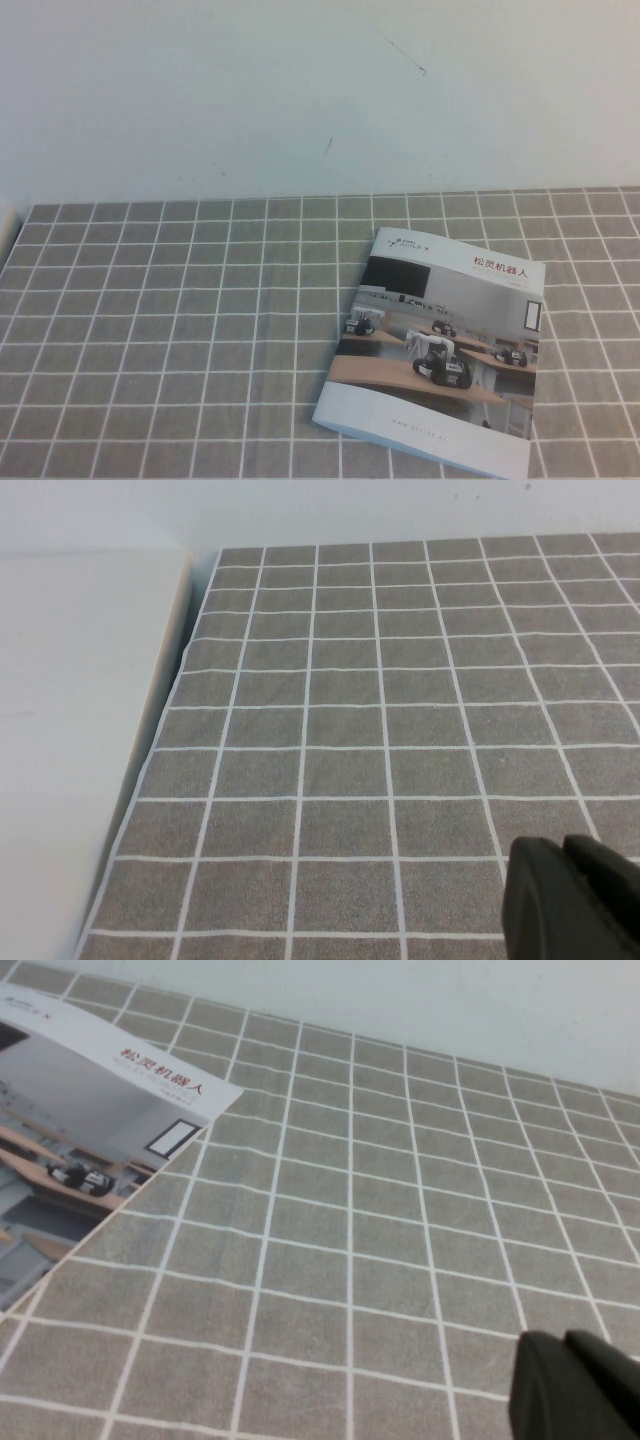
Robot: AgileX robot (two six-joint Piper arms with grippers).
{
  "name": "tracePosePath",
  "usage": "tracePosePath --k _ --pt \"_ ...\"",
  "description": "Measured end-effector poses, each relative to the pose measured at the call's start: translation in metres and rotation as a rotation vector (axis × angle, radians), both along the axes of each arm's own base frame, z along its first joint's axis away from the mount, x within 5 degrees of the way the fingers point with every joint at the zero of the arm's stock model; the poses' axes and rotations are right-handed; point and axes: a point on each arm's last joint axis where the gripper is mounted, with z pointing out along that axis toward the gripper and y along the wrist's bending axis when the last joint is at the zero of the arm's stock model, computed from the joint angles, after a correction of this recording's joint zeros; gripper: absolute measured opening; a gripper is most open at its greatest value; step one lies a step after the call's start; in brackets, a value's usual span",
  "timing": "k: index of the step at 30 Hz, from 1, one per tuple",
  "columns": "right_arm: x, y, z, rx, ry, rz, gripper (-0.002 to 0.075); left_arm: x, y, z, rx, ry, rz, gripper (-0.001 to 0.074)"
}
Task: Close book
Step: 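Close the open booklet and leave it lying on the table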
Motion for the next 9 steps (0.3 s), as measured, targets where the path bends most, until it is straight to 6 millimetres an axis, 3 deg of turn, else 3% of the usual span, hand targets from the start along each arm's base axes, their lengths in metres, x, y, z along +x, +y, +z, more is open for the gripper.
tracePosePath --k 9 --pt "0.0001 0.0016 0.0002 0.043 -0.004 0.003 -0.0003 0.0 0.0 0.0 0.0 0.0 0.0 -0.0002"
